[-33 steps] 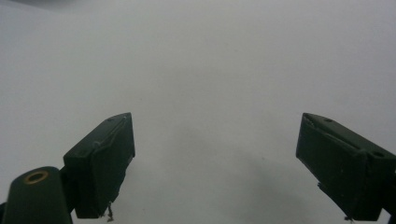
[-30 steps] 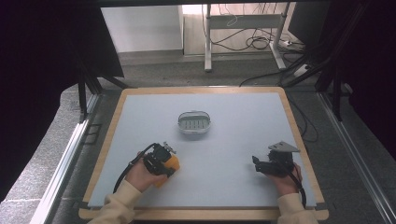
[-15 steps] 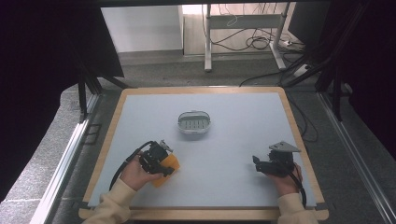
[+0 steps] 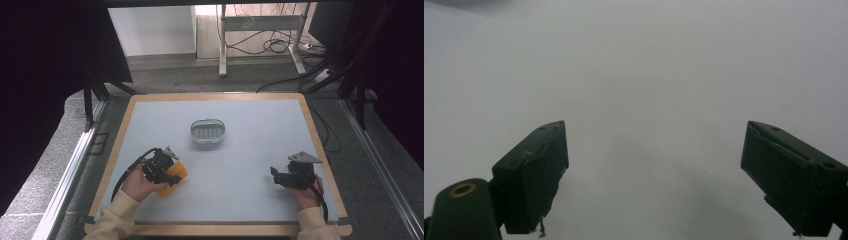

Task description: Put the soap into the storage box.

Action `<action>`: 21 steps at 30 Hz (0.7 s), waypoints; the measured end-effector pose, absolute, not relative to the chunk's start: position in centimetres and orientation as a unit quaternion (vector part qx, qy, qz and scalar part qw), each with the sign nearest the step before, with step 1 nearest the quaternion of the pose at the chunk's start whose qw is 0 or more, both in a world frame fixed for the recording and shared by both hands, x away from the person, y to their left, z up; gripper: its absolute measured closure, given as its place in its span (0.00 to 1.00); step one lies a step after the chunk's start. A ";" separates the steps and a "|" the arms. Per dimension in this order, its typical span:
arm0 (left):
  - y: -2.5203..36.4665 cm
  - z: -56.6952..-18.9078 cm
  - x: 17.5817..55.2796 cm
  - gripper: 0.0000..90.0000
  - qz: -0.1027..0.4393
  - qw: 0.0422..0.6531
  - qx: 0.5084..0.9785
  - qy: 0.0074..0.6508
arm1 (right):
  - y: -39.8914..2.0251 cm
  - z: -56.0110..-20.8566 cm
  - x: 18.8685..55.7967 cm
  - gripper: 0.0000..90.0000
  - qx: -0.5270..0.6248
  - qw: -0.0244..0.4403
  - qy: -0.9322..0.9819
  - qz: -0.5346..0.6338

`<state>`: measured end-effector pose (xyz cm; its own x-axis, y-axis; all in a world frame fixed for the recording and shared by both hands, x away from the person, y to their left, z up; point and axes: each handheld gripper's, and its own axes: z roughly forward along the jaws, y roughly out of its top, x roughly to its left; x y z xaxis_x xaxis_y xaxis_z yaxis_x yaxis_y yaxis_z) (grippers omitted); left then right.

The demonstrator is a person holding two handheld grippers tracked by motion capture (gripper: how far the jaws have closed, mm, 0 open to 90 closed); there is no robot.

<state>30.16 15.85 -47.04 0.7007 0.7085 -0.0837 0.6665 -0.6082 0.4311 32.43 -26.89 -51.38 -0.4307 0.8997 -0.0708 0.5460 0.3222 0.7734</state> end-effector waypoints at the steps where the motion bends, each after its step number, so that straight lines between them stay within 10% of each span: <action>1: 15.9 -47.0 30.2 0.68 0.047 0.220 0.896 0.384 | -26.9 -51.4 32.4 0.13 0.468 0.256 0.772 0.346; 21: 17.0 -46.5 30.3 0.68 0.054 0.226 0.892 0.387 | -27.0 -51.2 32.4 0.13 0.467 0.258 0.770 0.350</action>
<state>30.27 16.96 -46.52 0.6948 0.7149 -0.0791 0.6661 -0.5980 0.4457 32.36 -27.01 -51.24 -0.4311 0.8995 -0.0707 0.5374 0.3189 0.7807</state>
